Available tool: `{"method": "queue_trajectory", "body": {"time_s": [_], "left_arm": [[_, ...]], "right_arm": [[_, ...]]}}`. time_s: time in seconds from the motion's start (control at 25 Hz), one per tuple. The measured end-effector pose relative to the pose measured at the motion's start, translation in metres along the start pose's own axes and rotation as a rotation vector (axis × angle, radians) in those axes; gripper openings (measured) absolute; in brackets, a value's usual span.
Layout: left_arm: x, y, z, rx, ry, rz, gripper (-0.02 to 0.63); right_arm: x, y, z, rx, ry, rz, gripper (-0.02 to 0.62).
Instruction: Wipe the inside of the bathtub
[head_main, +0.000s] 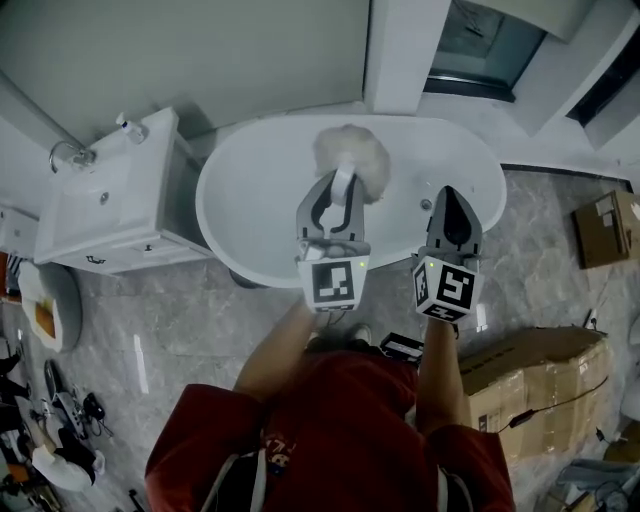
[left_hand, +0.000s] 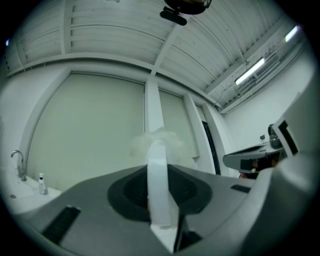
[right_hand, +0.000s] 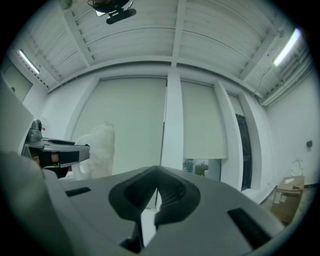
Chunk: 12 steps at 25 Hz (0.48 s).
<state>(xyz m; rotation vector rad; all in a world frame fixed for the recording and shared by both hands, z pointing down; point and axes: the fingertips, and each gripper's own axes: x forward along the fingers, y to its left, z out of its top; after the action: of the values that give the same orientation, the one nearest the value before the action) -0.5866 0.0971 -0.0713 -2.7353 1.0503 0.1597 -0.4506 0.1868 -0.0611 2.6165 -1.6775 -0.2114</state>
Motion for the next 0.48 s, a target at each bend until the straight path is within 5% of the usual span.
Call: {"method": "queue_trajectory", "body": {"time_s": [0.48], "left_arm": [[0.035,-0.108,0.006,-0.021,-0.003,-0.116,0.098]], "right_arm": [[-0.032,-0.114,-0.018,0.021,0.020,-0.096,0.011]]}}
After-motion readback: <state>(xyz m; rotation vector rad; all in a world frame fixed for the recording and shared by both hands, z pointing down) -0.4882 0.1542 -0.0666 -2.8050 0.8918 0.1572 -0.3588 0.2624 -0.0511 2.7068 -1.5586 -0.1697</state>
